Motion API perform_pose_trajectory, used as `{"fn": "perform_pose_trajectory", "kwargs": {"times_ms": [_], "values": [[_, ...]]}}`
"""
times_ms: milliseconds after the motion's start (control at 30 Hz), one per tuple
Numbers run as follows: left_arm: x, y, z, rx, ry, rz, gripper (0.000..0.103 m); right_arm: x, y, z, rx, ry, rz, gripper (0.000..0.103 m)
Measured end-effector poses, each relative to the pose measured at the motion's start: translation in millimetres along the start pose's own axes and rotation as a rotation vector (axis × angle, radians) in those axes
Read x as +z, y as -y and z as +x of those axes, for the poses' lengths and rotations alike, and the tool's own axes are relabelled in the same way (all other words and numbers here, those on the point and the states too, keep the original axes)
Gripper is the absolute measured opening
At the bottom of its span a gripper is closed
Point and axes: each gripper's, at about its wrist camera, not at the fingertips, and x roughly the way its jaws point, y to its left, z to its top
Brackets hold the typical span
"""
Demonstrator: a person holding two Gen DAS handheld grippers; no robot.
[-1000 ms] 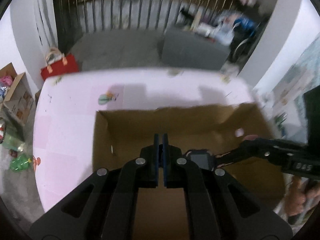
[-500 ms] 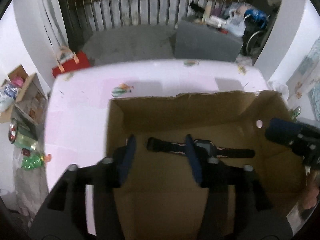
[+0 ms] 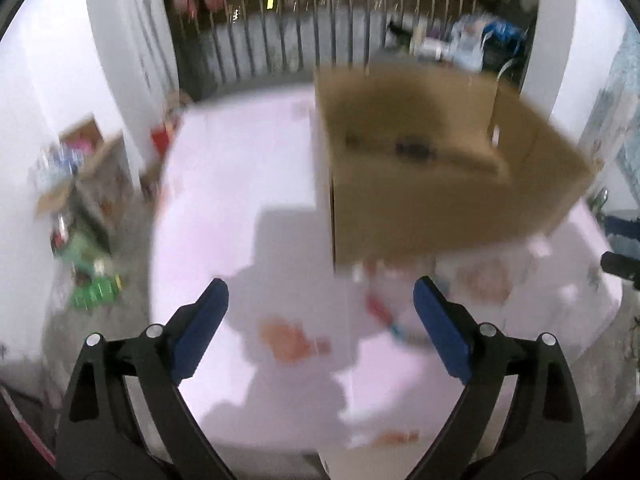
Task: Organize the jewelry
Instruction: 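Move the open left tool over the multicolour bead strand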
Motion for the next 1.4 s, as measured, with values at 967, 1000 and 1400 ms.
{"fn": "perform_pose_trajectory", "kwargs": {"times_ms": [967,1000,1400], "values": [[-40.7,2.1,57.6,-0.064,-0.088,0.039,0.096,-20.6,-16.9,22.2,-0.070,0.037,0.006,0.097],[-41.3,1.2,56.8,-0.072,-0.083,0.051,0.096,-19.6,-20.0,17.5,-0.037,0.058,0.006,0.097],[-25.7,-1.6,22.0,-0.225,0.135,0.072,0.072,24.4,-90.8,37.7,0.321,0.101,-0.039,0.062]]}}
